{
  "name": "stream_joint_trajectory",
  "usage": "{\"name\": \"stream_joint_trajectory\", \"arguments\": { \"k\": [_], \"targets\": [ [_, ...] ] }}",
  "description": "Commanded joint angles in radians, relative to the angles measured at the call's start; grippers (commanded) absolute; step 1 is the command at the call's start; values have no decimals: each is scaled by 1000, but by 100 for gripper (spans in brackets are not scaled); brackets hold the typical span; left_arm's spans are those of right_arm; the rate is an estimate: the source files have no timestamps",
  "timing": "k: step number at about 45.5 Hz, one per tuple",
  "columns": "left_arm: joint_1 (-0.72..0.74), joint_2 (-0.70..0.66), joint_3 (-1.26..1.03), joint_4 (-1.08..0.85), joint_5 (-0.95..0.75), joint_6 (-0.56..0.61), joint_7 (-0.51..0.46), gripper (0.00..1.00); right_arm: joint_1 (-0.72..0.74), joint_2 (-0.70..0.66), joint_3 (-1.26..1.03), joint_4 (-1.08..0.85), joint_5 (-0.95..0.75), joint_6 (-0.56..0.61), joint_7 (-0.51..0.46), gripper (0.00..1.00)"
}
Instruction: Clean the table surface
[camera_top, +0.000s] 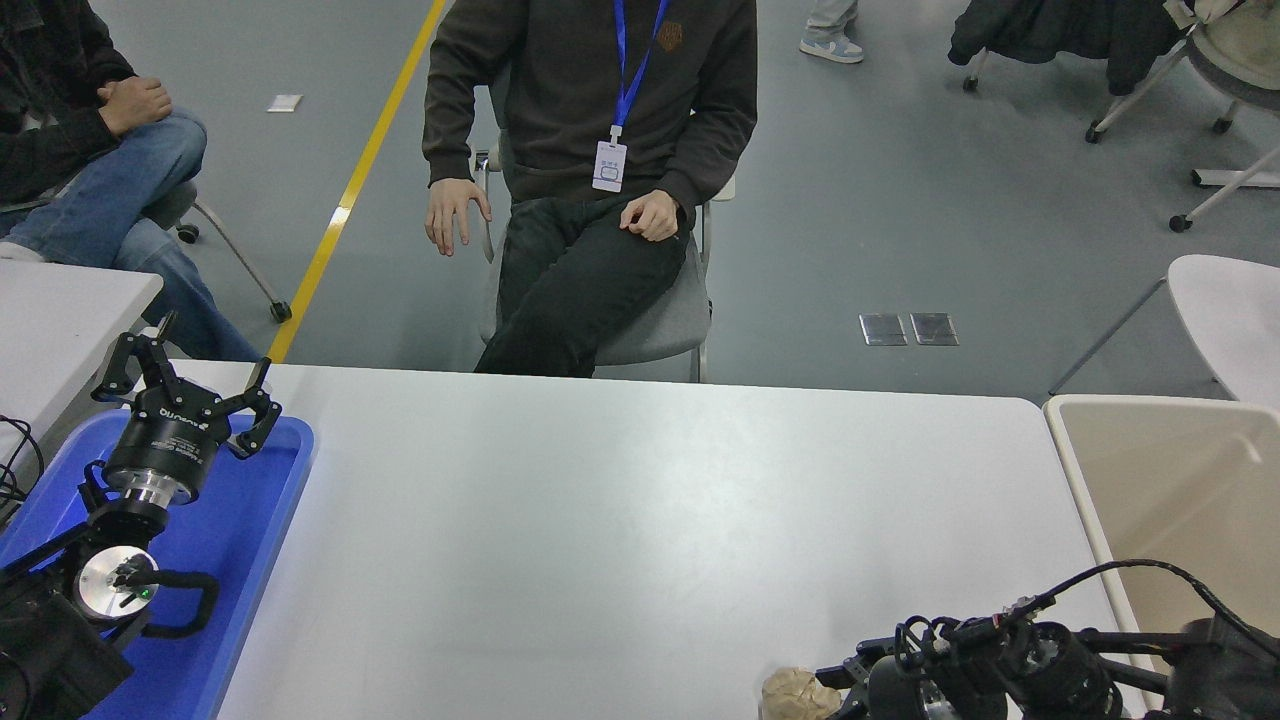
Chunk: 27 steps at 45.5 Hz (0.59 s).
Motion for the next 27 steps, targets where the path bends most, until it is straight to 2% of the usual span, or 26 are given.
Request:
{"name": "stream_joint_trajectory", "arguments": {
  "k": [1,8,9,10,13,15,18,24,27],
  "targets": [
    [0,0,0,0,0,0,-1,100,-15,14,0,-18,-3,-30,13,84],
    [0,0,0,0,0,0,-1,100,-17,32,-1,-49,-6,-52,13,81],
    [0,0,0,0,0,0,0,100,-17,34,-3,-54,-8,-53,13,78],
    [0,0,0,0,0,0,-1,100,-18,37,-9,-57,-8,-55,13,71],
    [0,0,0,0,0,0,-1,100,-14,40,-24,-72,-5,-53,13,43],
    [0,0,0,0,0,0,0,100,-9,40,-32,-81,-3,-53,13,28],
    [0,0,0,0,0,0,0,100,-6,39,-42,-86,2,-52,13,0],
    [0,0,0,0,0,0,-1,100,9,37,-39,-86,18,-49,10,0],
    [0,0,0,0,0,0,0,100,44,37,-42,-83,81,-40,7,0]
  ]
}}
